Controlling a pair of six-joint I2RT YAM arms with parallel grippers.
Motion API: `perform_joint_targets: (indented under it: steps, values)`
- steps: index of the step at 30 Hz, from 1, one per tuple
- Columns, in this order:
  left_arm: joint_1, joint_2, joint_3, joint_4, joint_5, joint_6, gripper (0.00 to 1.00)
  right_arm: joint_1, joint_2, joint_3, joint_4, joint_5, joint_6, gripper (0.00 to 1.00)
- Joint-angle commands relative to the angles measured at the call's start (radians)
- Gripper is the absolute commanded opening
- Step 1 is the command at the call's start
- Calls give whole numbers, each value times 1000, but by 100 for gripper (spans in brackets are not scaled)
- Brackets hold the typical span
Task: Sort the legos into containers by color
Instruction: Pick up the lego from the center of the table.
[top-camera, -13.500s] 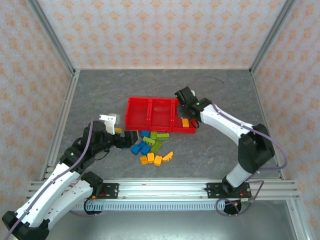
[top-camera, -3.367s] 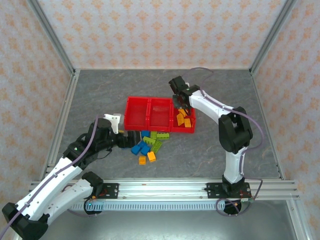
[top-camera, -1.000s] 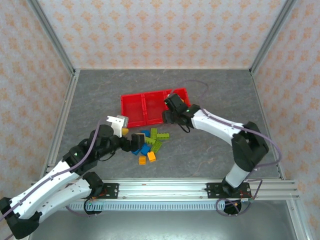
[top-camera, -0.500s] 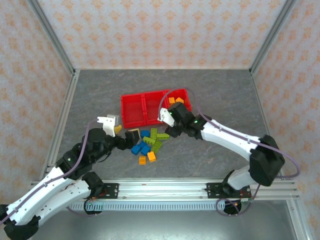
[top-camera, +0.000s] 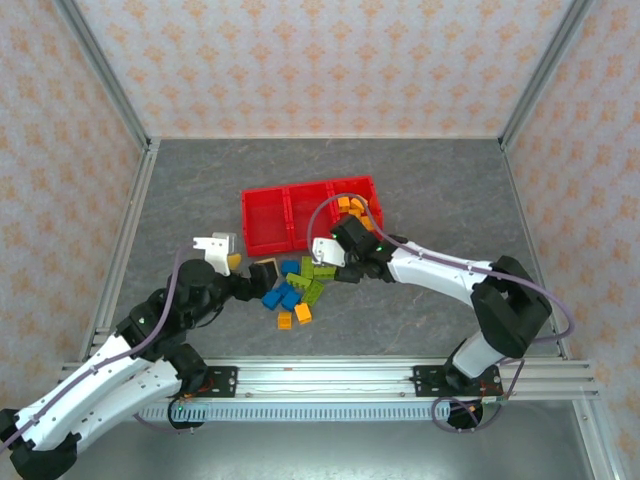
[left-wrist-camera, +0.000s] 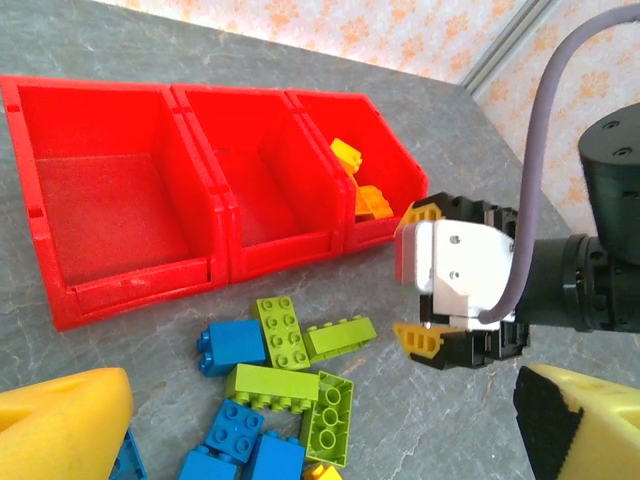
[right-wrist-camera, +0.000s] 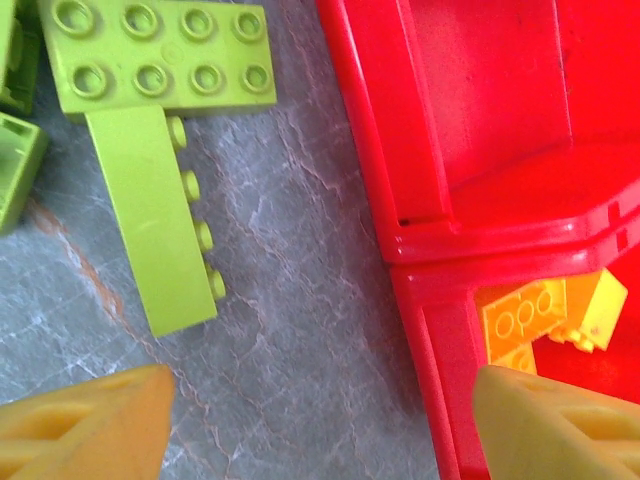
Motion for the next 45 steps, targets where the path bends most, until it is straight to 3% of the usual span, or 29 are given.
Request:
perform_joint_targets:
  steps: [1, 17, 28, 36, 40, 45]
  values:
    - [-6, -2, 27, -4, -38, 23, 99, 2, 8, -5, 44, -57, -25, 78]
    - [-5, -25, 35, -23, -64, 34, 99, 31, 71, 7, 53, -104, -17, 77]
    - [-6, -38, 96, -100, -117, 23, 99, 38, 185, 98, -55, -228, -13, 70]
    - [-6, -70, 90, -125, -139, 8, 99, 37, 267, 163, -109, -304, 21, 42]
    - [-6, -82, 96, -134, -132, -4, 99, 37, 276, 162, -118, -292, 29, 34]
    - [-6, -65, 134, -176, -133, -34, 99, 47, 250, 172, -158, -294, 51, 16]
